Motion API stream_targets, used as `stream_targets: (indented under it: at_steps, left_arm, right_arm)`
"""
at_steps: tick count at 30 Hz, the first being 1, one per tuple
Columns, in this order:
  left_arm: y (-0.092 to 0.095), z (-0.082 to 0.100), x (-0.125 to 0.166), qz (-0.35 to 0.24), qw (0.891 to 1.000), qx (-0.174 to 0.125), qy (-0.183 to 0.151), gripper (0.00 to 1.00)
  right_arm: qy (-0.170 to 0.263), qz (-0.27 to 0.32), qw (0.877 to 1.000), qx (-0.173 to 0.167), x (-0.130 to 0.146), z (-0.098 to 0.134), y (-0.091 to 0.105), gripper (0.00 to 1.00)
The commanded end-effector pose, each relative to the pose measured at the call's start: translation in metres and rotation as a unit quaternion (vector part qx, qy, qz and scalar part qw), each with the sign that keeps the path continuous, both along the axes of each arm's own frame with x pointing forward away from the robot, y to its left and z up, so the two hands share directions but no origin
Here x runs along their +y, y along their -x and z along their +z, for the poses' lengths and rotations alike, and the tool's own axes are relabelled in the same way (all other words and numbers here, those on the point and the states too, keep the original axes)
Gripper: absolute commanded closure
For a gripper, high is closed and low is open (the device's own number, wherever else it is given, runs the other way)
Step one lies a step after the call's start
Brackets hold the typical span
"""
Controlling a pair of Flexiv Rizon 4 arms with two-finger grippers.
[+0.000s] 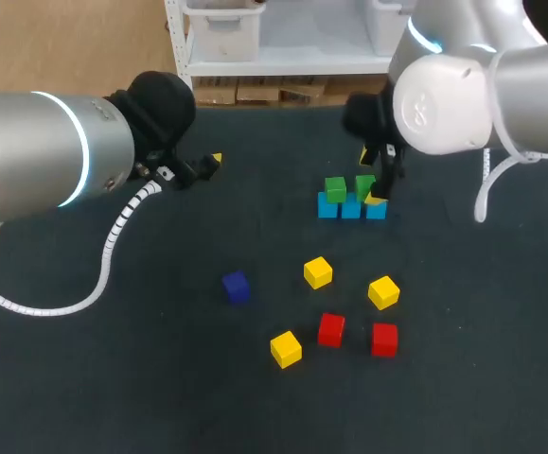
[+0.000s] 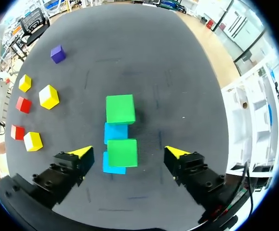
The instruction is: Place the blue cubes, place green cubes on the blue cubes, place the yellow cubes on the green cubes, then place the red cubes on the yellow cubes, and place purple cube on the red cubes.
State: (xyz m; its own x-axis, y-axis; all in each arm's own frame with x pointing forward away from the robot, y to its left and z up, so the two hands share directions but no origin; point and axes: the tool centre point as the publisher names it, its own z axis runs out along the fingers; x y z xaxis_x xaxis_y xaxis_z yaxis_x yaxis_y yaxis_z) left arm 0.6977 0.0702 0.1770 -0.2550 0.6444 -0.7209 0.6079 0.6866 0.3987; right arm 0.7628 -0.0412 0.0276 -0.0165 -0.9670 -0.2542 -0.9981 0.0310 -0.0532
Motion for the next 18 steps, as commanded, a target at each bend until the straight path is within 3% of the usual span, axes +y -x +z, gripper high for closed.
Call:
stream_targets:
  at_steps: [1, 9, 18]
  left_arm:
    - [-0.001, -0.001, 0.0, 0.0, 1.0, 0.0, 0.001, 0.0]
    - [-0.001, -0.001, 0.0, 0.0, 1.0, 0.0, 0.001, 0.0]
    - [-0.001, -0.001, 0.0, 0.0, 1.0, 0.0, 0.001, 0.0]
  right_arm:
    - [-0.008, 0.001, 1.0, -0.016, -0.009, 0.019, 0.012, 0.0]
    - [0.004, -0.005, 0.998, -0.057, -0.026, 0.049, 0.036, 0.0]
    - [-0.007, 0.031, 0.998, -0.061, -0.029, 0.055, 0.108, 0.0]
